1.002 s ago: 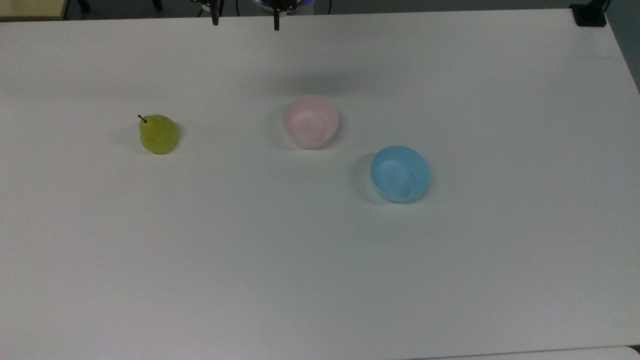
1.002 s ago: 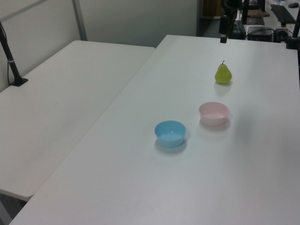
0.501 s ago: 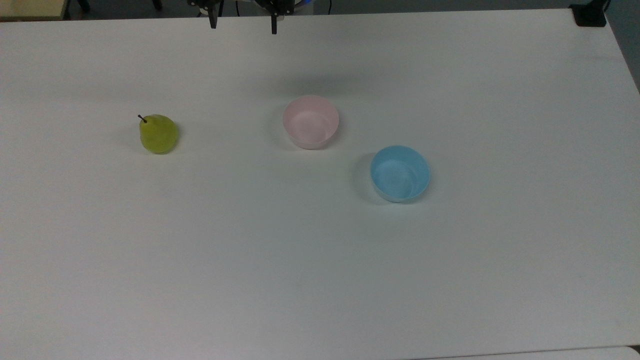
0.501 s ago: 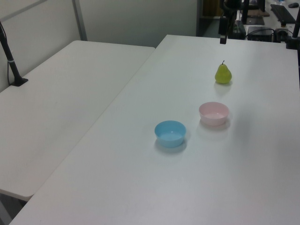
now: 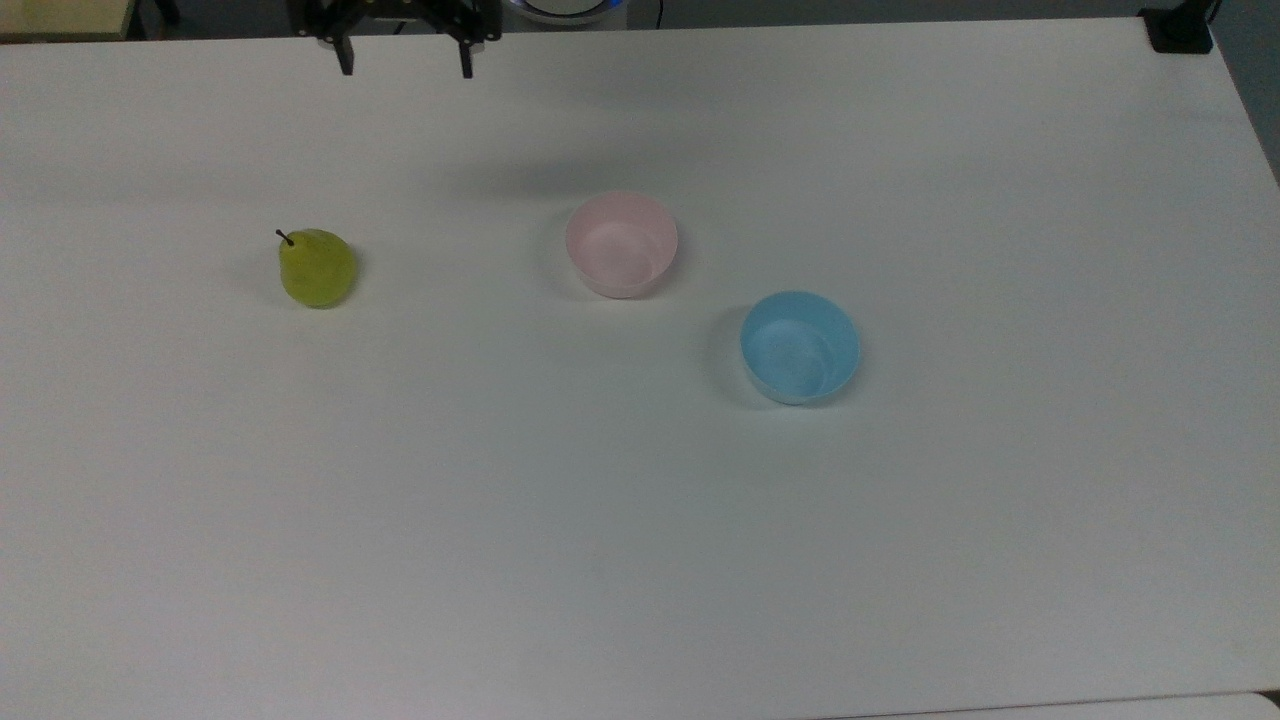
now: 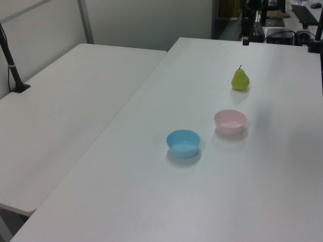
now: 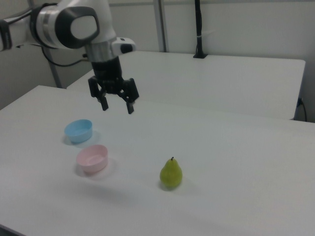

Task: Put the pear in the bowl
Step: 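Lower the gripper over the green pear and close on it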

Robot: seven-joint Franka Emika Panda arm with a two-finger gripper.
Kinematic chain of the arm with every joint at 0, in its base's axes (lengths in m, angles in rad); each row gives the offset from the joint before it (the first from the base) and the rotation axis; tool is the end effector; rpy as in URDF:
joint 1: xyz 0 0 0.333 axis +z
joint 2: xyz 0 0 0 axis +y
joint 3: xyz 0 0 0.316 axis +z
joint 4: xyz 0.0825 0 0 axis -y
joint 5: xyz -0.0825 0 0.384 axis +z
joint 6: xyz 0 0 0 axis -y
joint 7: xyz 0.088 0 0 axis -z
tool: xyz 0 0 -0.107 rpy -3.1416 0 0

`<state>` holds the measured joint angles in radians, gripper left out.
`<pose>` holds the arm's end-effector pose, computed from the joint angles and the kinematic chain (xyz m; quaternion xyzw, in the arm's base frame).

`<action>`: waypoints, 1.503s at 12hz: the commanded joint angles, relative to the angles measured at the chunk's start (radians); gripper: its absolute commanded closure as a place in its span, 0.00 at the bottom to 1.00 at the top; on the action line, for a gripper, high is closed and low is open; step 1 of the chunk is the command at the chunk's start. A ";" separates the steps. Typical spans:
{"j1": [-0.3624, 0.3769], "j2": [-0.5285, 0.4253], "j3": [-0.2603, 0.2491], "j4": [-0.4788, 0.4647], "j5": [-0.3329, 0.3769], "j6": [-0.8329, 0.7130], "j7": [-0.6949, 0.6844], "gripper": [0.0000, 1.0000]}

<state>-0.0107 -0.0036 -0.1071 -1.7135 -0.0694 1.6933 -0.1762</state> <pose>0.5547 -0.0724 0.5695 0.9988 0.0337 -0.0132 0.0326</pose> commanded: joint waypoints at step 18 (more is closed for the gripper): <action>-0.199 0.373 -0.002 -0.107 -0.043 0.476 -0.155 0.44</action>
<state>-0.2194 0.3794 -0.1071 -1.7773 -0.0980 2.1048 -0.3124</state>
